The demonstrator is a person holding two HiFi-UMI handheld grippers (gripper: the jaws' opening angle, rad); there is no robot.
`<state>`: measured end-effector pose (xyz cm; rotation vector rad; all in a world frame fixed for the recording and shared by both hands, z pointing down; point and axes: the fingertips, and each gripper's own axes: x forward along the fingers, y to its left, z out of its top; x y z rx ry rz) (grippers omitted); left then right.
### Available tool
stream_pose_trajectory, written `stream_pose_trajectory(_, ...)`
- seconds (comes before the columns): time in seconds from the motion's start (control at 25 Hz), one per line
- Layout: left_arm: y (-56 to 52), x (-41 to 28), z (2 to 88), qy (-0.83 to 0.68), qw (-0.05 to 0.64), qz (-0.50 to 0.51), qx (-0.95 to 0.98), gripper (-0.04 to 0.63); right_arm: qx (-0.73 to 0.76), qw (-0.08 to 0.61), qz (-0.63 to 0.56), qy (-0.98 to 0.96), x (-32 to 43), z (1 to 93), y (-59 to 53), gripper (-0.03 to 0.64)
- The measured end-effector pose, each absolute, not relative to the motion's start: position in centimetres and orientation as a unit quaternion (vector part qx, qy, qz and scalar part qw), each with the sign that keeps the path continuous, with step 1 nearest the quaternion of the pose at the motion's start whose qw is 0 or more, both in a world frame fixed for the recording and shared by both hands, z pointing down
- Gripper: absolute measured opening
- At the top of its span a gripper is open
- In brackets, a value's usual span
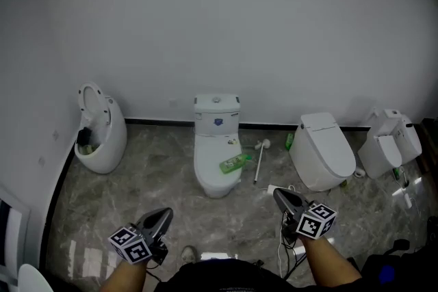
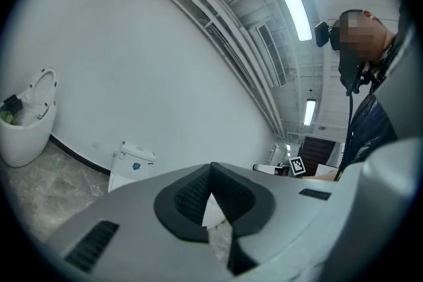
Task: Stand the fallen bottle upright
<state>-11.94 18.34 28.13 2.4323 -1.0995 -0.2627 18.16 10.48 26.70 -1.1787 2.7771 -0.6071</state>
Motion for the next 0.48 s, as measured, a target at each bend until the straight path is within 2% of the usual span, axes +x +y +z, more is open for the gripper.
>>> stream_pose_trajectory(0.48, 0.9, -20.3, 28.2, -0.315, 0.234, -0.075, 0.917, 0.018, -0.46, 0.052, -0.19, 0.866, 10.6, 25.6, -2.2, 0.014)
